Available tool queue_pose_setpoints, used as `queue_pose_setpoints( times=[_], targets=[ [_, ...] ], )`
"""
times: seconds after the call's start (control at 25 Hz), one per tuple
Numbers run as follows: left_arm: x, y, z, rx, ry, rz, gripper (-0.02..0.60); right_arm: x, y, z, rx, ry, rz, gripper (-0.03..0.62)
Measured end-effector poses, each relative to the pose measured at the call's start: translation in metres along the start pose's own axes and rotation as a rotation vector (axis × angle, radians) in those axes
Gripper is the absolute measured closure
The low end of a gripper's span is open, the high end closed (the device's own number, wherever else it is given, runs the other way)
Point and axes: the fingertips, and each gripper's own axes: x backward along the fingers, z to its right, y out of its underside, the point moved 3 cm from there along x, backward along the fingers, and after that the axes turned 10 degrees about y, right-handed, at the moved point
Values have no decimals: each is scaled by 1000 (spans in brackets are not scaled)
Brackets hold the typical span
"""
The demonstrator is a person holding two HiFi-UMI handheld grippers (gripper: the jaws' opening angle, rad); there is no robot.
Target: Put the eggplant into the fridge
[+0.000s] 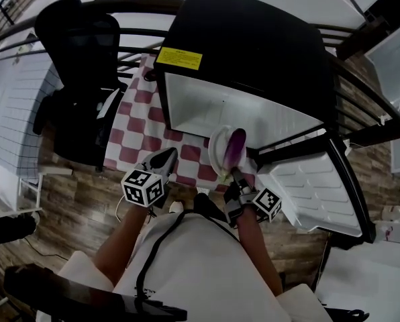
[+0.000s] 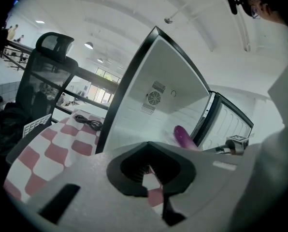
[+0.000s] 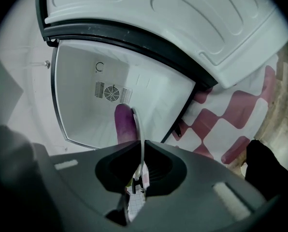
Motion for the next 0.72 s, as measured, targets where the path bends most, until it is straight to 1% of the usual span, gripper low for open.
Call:
queue_pose_setpoints(
  times=[0.32,0.72],
  targets=[
    [-30,-12,1,-13,-6,-1,581,-33,-24,-2,22,5,-17,565],
    [-61,-22,-6,-5,-46,-9,581,-79,-42,-10,58,8,-66,563]
  ],
)
